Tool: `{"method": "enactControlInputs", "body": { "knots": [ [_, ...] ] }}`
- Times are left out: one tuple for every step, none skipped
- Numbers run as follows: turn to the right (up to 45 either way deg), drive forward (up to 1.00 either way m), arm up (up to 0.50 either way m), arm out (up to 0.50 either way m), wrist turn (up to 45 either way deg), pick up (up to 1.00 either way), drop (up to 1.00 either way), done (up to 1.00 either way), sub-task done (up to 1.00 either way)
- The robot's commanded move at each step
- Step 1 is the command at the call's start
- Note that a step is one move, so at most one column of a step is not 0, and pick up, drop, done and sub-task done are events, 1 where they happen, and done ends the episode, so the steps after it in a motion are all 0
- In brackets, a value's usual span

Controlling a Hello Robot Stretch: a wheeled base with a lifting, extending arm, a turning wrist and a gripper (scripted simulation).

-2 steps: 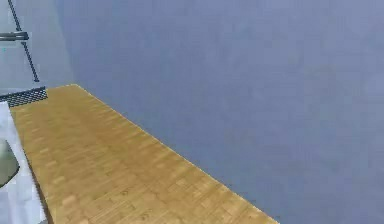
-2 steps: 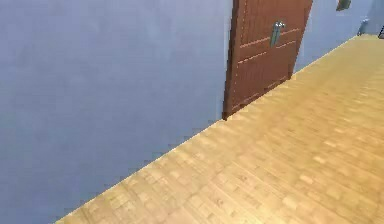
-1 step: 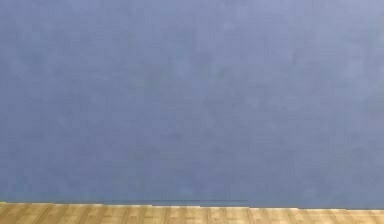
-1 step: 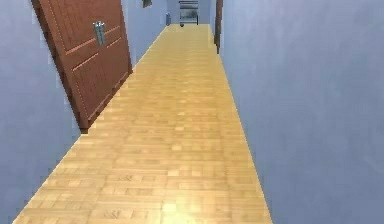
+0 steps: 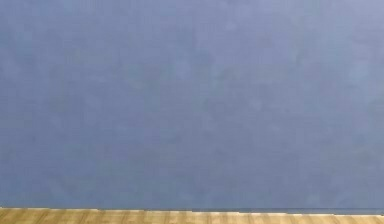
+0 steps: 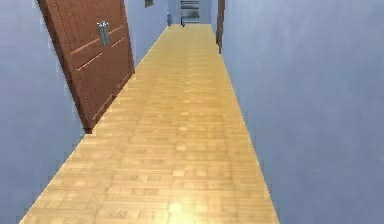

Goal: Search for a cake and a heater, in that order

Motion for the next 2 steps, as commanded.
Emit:
{"method": "enactControlInputs", "body": {
  "knots": [
    [-45.0, 0.0, 0.0, 0.0, 0.0, 0.0, 0.0, 0.0, 0.0],
    [-45.0, 0.0, 0.0, 0.0, 0.0, 0.0, 0.0, 0.0, 0.0]
  ]
}}
